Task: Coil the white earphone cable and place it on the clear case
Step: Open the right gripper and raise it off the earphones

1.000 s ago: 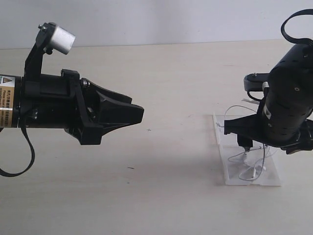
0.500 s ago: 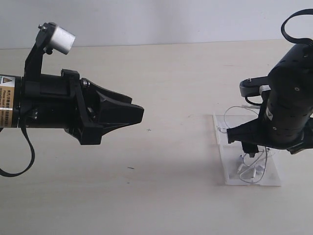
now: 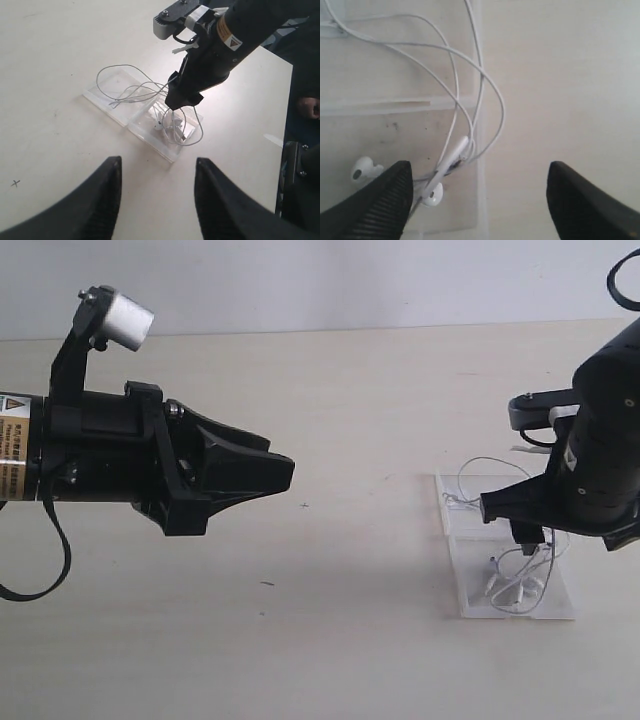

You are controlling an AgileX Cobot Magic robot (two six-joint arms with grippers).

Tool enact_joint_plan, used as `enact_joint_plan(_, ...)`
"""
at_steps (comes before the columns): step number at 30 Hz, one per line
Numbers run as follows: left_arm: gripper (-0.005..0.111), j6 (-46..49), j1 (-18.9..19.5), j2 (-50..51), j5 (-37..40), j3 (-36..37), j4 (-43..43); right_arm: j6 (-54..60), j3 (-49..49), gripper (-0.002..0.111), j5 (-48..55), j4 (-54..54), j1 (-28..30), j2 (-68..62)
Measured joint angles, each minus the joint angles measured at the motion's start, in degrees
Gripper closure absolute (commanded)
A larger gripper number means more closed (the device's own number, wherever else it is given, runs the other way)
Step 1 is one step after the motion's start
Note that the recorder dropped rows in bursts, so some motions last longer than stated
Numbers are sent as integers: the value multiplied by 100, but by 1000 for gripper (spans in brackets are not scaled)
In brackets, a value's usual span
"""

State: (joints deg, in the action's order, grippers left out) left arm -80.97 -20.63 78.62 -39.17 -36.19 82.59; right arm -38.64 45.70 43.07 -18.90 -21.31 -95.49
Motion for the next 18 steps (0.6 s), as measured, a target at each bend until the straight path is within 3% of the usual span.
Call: enact_joint_plan(18,61,0,0,0,0,0,0,1871,723,37,746,869,63,0)
